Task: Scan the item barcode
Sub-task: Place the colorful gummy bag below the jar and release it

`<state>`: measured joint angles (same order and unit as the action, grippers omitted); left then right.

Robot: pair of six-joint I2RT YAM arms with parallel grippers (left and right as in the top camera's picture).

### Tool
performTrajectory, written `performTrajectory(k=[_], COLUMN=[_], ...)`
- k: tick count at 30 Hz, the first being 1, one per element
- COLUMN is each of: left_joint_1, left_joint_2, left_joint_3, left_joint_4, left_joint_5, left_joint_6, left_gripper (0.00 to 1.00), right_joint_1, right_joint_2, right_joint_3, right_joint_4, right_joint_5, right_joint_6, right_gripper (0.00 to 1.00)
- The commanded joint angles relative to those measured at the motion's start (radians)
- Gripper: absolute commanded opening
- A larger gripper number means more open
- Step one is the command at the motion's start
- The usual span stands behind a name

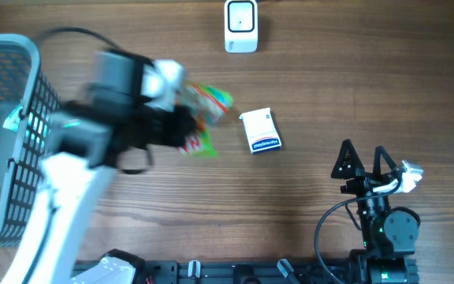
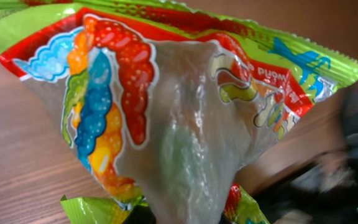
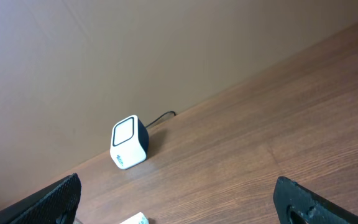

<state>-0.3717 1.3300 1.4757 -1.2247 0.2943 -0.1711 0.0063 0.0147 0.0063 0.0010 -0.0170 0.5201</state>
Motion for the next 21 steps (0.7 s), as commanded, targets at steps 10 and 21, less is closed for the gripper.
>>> performTrajectory(k=[10,21], left_joint_1=[-0.239,-0.191], left_joint_2=[0.085,-0.017], left_joint_3=[-0.623,-0.546], left_joint_4=[0.551,0.525], left_joint_5=[-0.328,-0.478], left_joint_6=[-0.285,-0.274], left_gripper=[0.06,1.00], right_joint_1=[0.006,0.006], right_joint_2=[-0.007,-0.007], right_joint_3=[-0.001,-0.001], right_joint_4=[0.006,0.006], right_joint_5=[0.019,0.019], right_joint_6=[0.006,0.006], right_gripper=[1.00,1.00])
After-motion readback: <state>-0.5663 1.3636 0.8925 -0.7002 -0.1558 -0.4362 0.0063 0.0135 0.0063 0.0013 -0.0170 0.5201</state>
